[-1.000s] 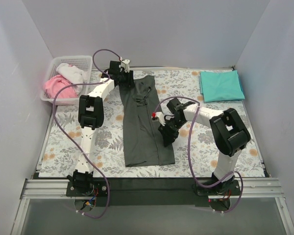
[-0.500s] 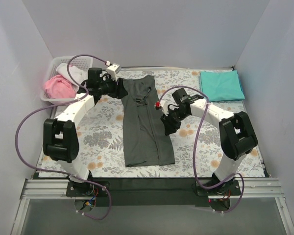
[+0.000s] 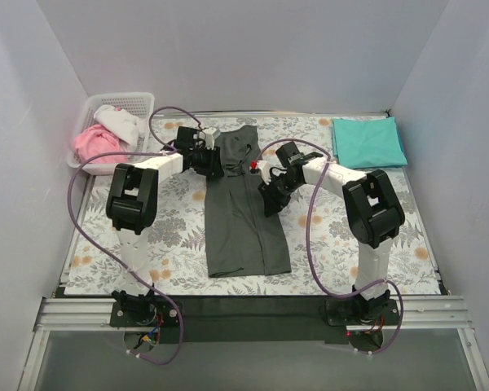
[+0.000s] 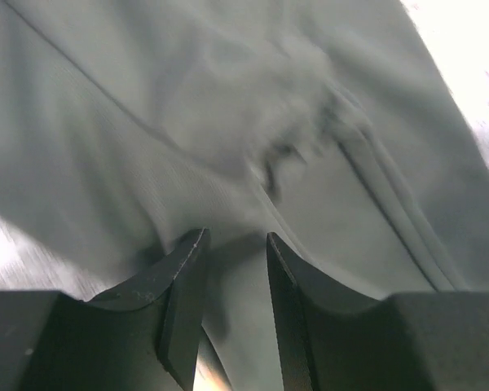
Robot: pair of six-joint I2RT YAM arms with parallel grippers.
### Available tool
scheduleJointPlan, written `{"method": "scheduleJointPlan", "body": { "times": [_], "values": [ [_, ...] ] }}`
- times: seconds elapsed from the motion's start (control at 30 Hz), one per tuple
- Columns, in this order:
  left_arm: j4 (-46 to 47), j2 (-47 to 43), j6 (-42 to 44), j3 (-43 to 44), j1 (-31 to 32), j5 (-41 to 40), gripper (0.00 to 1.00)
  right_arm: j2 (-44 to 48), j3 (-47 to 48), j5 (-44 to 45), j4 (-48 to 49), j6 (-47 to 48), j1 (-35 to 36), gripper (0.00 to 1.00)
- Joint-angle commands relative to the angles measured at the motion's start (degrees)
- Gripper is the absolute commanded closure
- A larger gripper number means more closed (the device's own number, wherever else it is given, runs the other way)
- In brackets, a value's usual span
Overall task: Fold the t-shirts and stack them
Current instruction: Fold the tshirt
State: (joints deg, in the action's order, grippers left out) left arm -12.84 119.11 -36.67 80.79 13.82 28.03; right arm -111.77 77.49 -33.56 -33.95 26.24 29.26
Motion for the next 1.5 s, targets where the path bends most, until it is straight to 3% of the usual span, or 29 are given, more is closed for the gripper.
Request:
{"method": "scheduleJointPlan", "body": {
  "times": [0.0,0.3,0.43,0.47,0.53,0.6,0.63,0.83,1.03,1.2,1.47],
  "values": [
    [1.5,5.0,-2.4,7.5,0.0,-4.5,0.67,-2.7,2.5,0.6,1.9,-2.2,-0.4,0.70],
    [-0.5,17.5,-2.1,24.4,0.1,-5.1,0.68,-15.7,15.7,4.1,3.3,-3.7,-4.2,0.71],
    [-1.7,14.1,-1.0,25.1,0.0,-0.8,0.61,-12.0,19.4,0.7,1.3,-3.5,-4.3,0.63],
    [-1.8,9.8,0.0,23.8,-0.1,0.7,0.59,-10.2,18.7,-1.5,0.5,-3.0,-4.4,0.61],
    [-1.7,4.2,2.1,17.4,-0.2,5.1,0.57,-2.8,16.0,-3.1,-1.2,-1.1,-4.2,0.58],
    [0.1,-6.7,4.7,11.1,-0.3,8.8,0.55,3.4,9.2,-3.4,-1.6,2.1,-4.1,0.56],
    [0.6,-11.0,5.5,3.3,-0.3,10.2,0.54,9.3,6.6,-3.0,-1.9,3.5,-4.0,0.55],
    [0.2,-38.5,16.3,-21.9,0.2,16.3,0.53,27.7,-12.1,3.7,-4.0,19.3,-1.1,0.52],
    [-6.3,-56.6,33.0,-43.3,8.0,12.9,0.56,37.9,-30.6,12.8,7.1,29.4,6.7,0.55],
    [-4.7,-62.4,38.5,-54.3,16.0,6.3,0.56,40.2,-38.3,15.4,14.2,32.5,13.5,0.57],
    [3.8,-62.0,41.0,-60.6,22.4,0.1,0.56,38.9,-42.2,17.9,19.7,34.6,16.0,0.57]
  ]
}}
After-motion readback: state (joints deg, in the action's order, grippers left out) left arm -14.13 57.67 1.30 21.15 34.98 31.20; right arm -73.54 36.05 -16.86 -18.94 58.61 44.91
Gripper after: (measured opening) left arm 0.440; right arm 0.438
